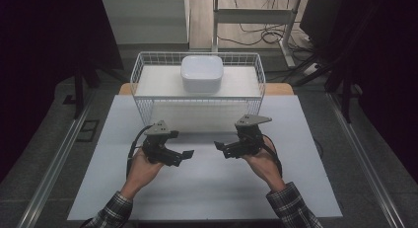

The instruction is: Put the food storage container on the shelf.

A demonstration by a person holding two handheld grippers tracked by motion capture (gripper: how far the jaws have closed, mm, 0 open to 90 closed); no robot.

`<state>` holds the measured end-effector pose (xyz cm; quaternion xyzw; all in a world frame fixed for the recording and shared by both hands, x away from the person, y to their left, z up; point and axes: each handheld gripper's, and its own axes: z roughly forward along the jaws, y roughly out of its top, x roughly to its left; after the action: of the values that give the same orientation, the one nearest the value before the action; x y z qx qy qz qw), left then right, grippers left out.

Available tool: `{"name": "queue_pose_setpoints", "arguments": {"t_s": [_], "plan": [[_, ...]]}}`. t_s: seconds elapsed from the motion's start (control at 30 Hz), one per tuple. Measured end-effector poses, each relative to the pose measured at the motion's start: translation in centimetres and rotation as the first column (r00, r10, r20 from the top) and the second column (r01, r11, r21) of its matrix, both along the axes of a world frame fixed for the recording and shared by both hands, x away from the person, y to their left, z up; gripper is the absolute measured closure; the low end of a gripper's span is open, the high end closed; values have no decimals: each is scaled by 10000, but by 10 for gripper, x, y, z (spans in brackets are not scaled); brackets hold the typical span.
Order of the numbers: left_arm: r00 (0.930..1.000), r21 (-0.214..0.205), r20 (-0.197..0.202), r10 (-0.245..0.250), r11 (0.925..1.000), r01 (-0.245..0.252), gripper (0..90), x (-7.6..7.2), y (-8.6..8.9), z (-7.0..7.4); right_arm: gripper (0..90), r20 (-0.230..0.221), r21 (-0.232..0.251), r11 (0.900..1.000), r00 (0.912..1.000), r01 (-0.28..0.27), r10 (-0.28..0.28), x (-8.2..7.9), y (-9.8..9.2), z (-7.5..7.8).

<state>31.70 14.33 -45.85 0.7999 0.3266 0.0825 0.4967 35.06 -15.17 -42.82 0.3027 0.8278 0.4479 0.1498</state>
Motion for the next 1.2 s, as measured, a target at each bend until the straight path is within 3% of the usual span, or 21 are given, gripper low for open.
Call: {"name": "queue_pose_setpoints", "arguments": {"t_s": [0.3, 0.67, 1.2], "plan": [[9999, -19, -53, -111, 9999, 110, 36, -14, 2, -3, 0, 122, 61, 9999, 9999, 83, -84, -12, -11, -1], [9999, -110, -5, 106, 9999, -106, 41, -31, 11, -7, 0, 222, -33, 9999, 9997, 114, -113, -31, -23, -3], [9992, 59, -318, 249, 9997, -247, 43, -43, 17, -31, 0, 224, -399, 9986, 9992, 339, -331, -46, -36, -28]]}}
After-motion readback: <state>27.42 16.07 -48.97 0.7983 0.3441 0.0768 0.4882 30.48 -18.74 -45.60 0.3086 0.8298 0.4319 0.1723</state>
